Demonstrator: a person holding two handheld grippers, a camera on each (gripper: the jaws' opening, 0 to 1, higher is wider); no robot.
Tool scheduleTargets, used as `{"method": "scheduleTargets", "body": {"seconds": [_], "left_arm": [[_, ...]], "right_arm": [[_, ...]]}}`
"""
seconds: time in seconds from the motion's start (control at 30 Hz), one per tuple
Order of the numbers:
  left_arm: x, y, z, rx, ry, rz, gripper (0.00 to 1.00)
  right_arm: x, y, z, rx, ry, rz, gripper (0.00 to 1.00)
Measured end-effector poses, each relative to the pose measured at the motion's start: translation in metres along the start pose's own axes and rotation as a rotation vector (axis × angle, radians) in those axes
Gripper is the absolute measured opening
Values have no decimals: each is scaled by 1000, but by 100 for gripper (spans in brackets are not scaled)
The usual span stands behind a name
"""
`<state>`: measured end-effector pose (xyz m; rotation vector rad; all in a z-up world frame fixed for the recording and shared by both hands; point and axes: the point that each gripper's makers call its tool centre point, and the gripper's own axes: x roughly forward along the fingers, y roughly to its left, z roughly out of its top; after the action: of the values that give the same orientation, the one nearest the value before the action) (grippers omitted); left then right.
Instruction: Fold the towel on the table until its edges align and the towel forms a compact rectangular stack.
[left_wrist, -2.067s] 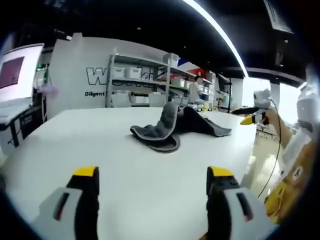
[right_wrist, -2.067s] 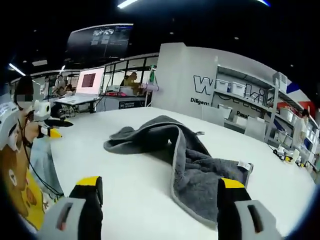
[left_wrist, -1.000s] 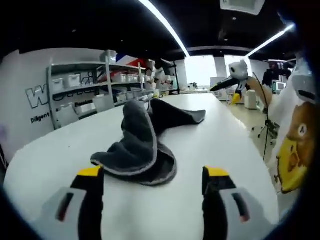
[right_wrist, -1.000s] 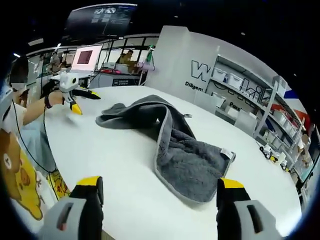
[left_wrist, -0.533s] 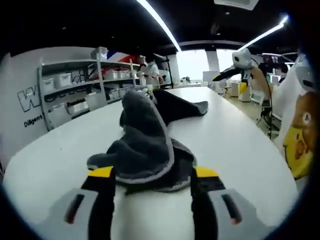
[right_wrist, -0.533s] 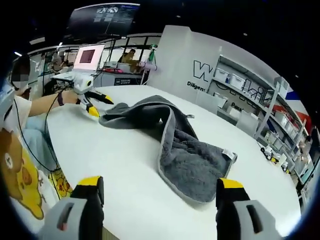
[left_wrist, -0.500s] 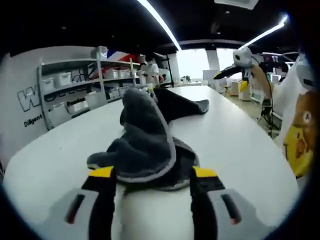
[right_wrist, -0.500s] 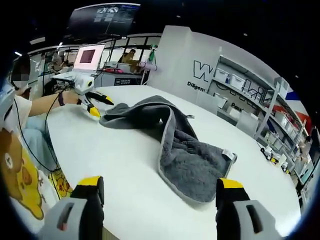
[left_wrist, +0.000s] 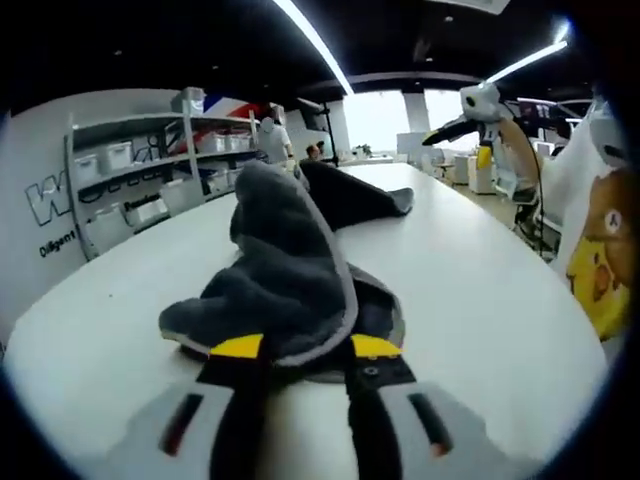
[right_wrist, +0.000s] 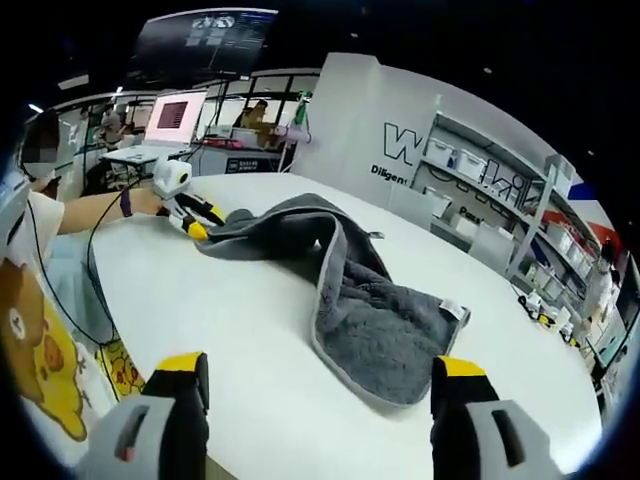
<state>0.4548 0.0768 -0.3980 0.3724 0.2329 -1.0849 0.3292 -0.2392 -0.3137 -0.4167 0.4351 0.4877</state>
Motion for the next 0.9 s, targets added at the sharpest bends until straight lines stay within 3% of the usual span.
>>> {"method": "scheduleTargets", "body": {"seconds": [0.23, 0.3, 0.57, 0.9], "left_arm": [[2, -21, 14, 16, -14, 10, 14], [1, -20, 16, 5, -25, 16, 10], [-15, 17, 32, -37, -87, 56, 4], [-47, 86, 81, -126, -191, 163, 3]], "right_arm": [[-2, 2, -3, -1, 9, 5, 96], [-3, 2, -3, 1, 6, 3, 95], [-4, 0, -3, 2, 6, 1, 95], [-9, -3, -1, -2, 2, -10, 94]]}}
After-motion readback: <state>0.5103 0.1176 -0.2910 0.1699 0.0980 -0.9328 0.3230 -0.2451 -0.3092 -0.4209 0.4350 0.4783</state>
